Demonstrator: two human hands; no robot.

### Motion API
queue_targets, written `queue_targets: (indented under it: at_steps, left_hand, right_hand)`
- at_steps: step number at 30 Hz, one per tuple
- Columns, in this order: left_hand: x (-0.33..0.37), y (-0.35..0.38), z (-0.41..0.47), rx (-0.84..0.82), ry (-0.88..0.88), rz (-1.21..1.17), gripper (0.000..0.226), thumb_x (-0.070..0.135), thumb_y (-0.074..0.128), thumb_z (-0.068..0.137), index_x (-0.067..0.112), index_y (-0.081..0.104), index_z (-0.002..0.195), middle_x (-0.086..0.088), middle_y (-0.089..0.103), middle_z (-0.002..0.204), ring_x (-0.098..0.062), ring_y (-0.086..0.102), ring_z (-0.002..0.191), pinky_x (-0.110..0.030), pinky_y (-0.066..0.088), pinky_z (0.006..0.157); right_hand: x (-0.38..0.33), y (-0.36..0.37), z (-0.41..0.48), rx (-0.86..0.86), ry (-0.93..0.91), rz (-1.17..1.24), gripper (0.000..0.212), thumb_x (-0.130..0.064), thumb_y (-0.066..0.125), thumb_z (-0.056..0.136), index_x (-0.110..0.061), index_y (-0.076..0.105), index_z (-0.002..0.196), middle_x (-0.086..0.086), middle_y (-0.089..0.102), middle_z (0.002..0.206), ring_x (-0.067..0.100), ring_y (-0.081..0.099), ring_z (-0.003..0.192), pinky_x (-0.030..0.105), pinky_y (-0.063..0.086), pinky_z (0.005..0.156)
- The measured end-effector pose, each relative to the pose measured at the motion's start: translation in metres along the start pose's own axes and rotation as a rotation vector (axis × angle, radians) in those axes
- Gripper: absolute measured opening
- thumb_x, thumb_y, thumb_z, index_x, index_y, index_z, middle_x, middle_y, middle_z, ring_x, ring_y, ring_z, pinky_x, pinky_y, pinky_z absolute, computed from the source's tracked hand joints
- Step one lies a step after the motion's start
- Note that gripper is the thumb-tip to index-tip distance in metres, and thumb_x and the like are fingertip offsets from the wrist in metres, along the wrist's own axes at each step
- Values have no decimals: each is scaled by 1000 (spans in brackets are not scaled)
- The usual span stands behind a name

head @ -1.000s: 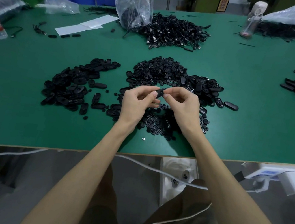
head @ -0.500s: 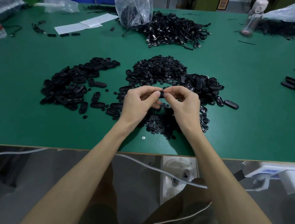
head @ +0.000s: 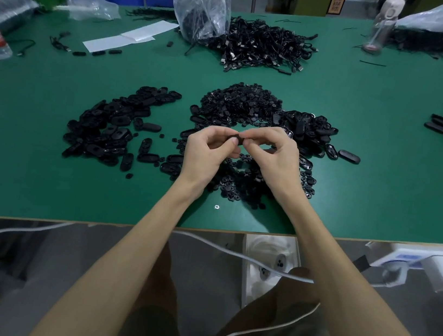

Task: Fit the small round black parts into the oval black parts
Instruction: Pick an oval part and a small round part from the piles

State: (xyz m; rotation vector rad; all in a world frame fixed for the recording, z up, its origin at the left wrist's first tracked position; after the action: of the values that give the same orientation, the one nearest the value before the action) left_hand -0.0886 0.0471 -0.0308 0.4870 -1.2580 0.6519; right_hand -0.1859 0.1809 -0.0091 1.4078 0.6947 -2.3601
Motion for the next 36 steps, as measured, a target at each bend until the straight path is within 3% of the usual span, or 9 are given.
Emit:
queue_targets:
  at_steps: [3,6,13,17,23,27,34,36]
  left_hand:
    - [0,1,-1,-14,-2,20,10,6,73,94,8,74,105,-7,78,84,-21,76,75,-31,62,76]
    - [2,3,-2,-38,2,33,11,5,74,94,5,74,105,-6,78,83,-20,75,73,-32,63,76]
    - [5,4,-3,-43,8,46,13,6,76,93,4,74,105,-9,78,84,-25,77,74,-34,63,75]
    - [4,3,-4,-47,-3,49,14,9,78,92,7,75,105,-10,79,85,-29,77,75,-39,64,79]
    - [5,4,-4,-45,-11,60,10,7,76,92,9,75,102,-5,78,82,-23,76,72,-32,63,75]
    - [7,5,-5,-38,-10,85,10,0,72,93,6,74,101,-7,77,84,-22,75,71,-30,62,74]
    - [13,8,-6,-37,24,147,15,-5,68,91,8,71,98,-17,76,88,-30,76,75,-38,63,78]
    - [13,7,-6,-35,24,161,15,-6,68,90,7,70,98,-16,76,87,-26,75,73,-38,63,77]
  right_hand:
    - [4,0,1,12,59,68,18,-9,74,91,-17,77,108,1,75,94,19,71,90,39,60,81]
    - [6,-1,1,18,84,75,11,-5,74,91,-11,78,100,1,77,91,25,72,89,46,60,84]
    - [7,-2,0,24,105,126,10,-4,74,91,-9,79,98,3,77,90,25,72,89,41,59,84]
    - [8,-2,0,16,109,134,9,-4,74,91,-9,78,96,4,76,89,15,68,82,37,57,80]
    - [7,-2,0,8,101,121,8,-5,75,91,-8,78,96,8,76,89,15,66,81,37,56,78]
    - [6,0,-1,-7,87,101,8,-4,75,90,-9,78,95,1,76,86,9,67,78,26,55,74]
    - [5,1,-1,-14,66,95,10,-1,75,87,-9,78,92,4,77,86,25,74,83,35,61,76]
    - [5,2,-1,-21,68,88,11,-1,76,86,-10,78,92,4,77,85,25,74,82,36,61,75]
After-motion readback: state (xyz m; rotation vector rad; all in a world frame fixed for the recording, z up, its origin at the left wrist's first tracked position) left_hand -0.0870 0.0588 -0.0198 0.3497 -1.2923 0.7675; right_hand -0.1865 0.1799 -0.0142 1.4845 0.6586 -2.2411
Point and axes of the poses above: each hand's wrist, its own z-axis towards the middle knuckle, its own y-axis out of the palm, x = y × z, the point moved 5 cm from there along z, towards the middle knuckle
